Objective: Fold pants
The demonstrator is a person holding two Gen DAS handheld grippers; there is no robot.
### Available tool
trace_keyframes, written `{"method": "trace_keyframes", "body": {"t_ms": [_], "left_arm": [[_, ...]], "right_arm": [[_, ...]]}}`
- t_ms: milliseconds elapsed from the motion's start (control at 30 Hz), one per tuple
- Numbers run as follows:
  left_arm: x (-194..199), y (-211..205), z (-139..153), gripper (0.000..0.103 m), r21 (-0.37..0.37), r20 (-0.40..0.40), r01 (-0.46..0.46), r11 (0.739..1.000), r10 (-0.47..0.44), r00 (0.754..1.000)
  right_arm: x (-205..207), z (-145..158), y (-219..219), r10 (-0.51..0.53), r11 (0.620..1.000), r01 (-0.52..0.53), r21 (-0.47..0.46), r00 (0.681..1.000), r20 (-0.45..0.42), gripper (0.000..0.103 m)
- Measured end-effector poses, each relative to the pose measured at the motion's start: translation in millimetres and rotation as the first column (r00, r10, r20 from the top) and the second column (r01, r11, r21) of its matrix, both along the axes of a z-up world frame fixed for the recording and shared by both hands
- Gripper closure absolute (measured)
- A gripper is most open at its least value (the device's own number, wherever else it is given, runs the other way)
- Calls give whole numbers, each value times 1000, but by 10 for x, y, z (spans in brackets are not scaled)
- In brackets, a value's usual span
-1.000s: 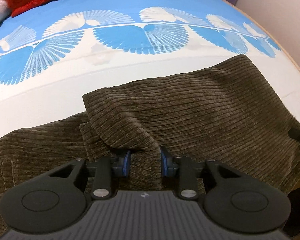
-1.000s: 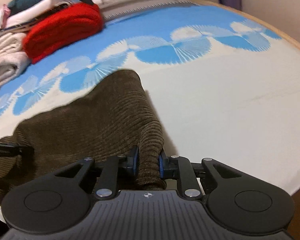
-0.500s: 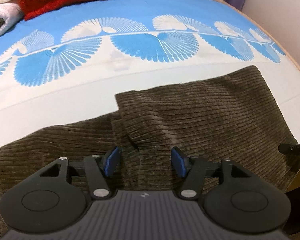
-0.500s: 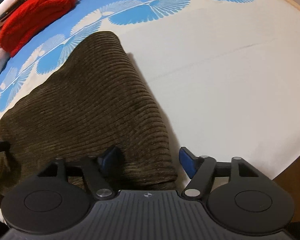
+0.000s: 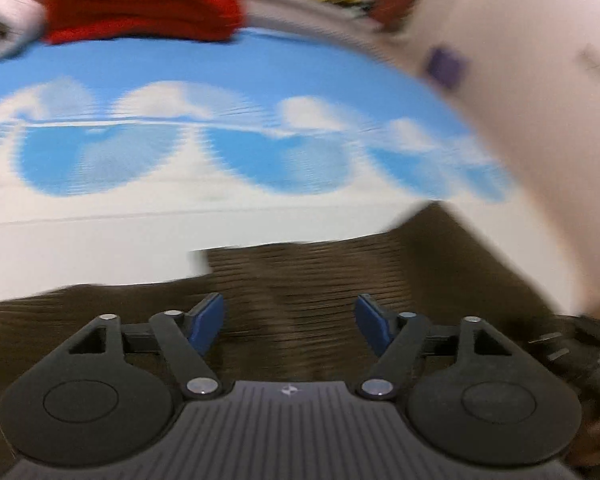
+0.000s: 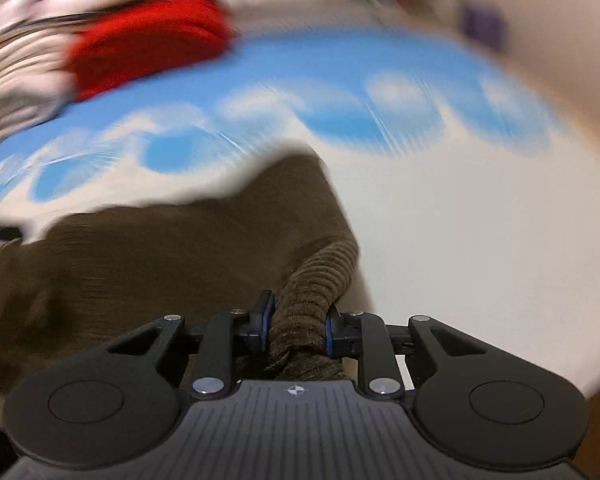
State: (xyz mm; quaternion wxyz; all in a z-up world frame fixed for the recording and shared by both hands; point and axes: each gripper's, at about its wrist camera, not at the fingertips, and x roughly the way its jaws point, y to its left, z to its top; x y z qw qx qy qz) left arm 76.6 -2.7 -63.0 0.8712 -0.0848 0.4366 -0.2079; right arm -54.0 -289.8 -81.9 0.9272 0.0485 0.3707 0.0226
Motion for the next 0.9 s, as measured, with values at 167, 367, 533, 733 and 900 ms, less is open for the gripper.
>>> {"method": "trace_keyframes", "body": {"t_ms": [167,367,533,733,900], "left_arm": [[-125,-74,212,18,-288,44,180,941,-175,984],[-71,-175,47,34,-147,-39,136,980,-143,989],[62,-101,-186,84,-11,-128,81,997,-82,988],[-19,31,-59,86,102,-15,77,992,-76,997],[3,618,72,87,84,-13,-15,996,16,1000]], "right_arm": [[-357,383,904,378,917,-326,-230,895,236,79],[-627,275,1644,653,738,-538,-406,722,228,81],[-548,185,1801,686,705,-580,-408,704,185,81],[-498,223,1835,706,695,-639,-328,692,149,49],[-288,447,1662,629,770,-635,-54,743,227,30]]}}
